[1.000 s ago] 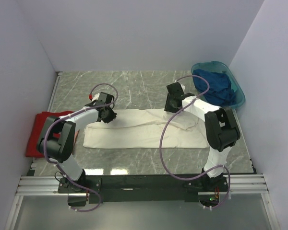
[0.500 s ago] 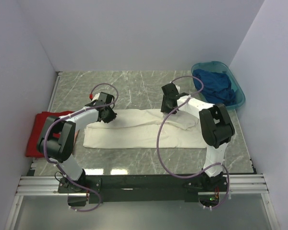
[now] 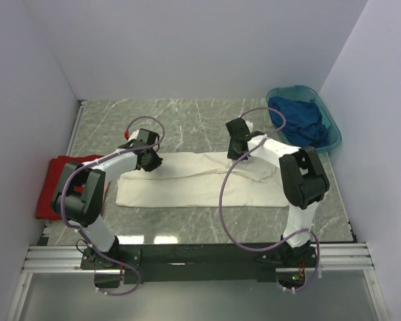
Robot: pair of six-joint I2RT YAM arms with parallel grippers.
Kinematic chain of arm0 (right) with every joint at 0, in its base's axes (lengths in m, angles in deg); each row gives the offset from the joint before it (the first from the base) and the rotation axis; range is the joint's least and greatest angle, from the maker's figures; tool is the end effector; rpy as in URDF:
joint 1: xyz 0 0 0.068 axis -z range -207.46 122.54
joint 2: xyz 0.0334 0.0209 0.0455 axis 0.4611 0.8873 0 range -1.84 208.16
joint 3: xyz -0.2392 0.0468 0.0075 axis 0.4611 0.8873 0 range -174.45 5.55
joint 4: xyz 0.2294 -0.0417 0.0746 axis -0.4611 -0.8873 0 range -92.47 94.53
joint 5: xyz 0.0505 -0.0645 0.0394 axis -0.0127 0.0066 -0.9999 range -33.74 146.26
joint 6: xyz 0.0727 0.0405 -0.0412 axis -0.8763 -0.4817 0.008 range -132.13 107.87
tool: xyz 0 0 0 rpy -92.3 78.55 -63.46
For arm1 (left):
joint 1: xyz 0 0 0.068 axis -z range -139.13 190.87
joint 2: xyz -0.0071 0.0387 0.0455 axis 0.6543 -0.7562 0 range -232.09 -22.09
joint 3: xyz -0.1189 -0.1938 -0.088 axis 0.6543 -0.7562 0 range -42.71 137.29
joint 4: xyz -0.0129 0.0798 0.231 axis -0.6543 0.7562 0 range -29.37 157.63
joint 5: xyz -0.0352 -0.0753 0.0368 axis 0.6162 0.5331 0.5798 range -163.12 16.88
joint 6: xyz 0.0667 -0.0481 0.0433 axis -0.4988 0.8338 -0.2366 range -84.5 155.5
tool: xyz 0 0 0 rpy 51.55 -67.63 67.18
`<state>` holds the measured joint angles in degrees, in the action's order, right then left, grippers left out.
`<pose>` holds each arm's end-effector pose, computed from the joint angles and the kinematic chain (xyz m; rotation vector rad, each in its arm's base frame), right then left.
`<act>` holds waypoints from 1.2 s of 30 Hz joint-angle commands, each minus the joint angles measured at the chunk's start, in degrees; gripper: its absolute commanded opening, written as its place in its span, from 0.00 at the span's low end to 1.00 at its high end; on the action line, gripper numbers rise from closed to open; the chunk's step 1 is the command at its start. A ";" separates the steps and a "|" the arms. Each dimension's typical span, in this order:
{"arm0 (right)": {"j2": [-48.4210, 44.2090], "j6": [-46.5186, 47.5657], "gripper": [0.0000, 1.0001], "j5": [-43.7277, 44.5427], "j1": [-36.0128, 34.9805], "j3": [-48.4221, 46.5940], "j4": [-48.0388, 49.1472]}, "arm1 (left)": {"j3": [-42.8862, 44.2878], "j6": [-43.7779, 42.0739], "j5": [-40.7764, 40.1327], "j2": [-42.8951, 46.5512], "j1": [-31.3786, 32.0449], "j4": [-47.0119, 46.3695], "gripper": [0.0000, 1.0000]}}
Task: Fold and stack the t-shirts
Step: Fold the tshirt
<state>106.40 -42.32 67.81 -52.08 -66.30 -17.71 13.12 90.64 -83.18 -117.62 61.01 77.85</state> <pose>0.3640 0.1484 0.1162 0.1975 2.5573 0.1010 0.3249 -0.1036 0.1164 -0.8355 2.4268 -0.2866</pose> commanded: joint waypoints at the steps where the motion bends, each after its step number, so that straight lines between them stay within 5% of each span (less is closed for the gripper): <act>1: -4.88 -0.21 0.00 1.89 -0.51 1.10 -0.79 | 0.15 -0.91 0.31 -0.19 0.34 -0.25 0.21; 23: -29.22 -9.96 0.00 0.93 -9.74 23.86 6.06 | 0.94 -3.01 0.48 0.34 0.34 0.19 0.21; 33: -31.70 -18.23 0.01 -1.44 -14.31 32.83 18.80 | 0.59 -6.00 3.38 1.22 0.42 -2.00 0.24; 36: -30.20 -18.15 0.10 -1.01 -14.31 32.04 18.55 | 0.24 -7.84 5.05 2.62 0.69 -3.23 0.29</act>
<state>76.02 -58.19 66.41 -65.83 -33.65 -4.07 13.12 85.59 -80.41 -117.57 61.16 77.25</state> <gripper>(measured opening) 0.078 0.269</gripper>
